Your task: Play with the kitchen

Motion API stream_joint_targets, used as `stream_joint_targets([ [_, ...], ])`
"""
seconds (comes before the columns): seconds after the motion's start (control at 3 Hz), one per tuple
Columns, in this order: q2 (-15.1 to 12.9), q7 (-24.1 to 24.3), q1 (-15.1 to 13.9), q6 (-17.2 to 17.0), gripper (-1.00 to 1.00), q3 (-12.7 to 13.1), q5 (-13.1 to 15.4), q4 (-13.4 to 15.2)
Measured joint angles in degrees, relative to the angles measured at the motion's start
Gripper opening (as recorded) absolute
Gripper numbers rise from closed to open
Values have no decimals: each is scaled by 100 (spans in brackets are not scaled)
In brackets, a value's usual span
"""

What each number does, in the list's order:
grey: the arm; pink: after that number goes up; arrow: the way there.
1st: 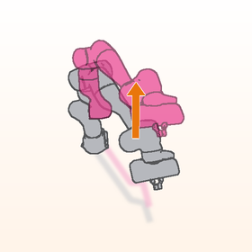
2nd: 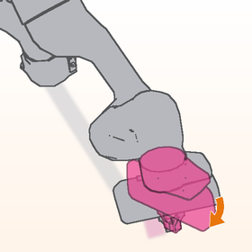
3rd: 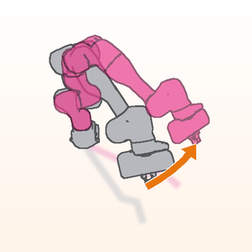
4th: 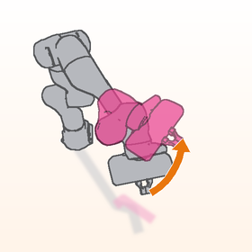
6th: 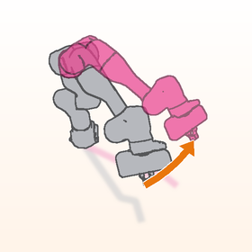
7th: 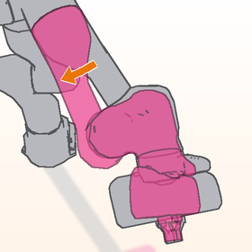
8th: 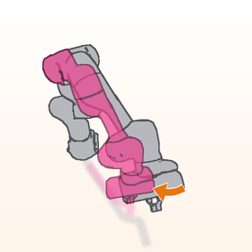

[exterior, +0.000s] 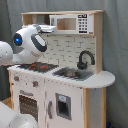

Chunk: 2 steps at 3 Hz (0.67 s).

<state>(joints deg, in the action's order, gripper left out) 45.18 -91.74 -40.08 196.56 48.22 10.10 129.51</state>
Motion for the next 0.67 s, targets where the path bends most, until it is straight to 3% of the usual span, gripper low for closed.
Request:
stream_joint_targets([
  [0.33,438,78,-131,-53,100,-369,-78,7],
  [0.67,719,560,-421,-56,100,-226,-123,-123],
])
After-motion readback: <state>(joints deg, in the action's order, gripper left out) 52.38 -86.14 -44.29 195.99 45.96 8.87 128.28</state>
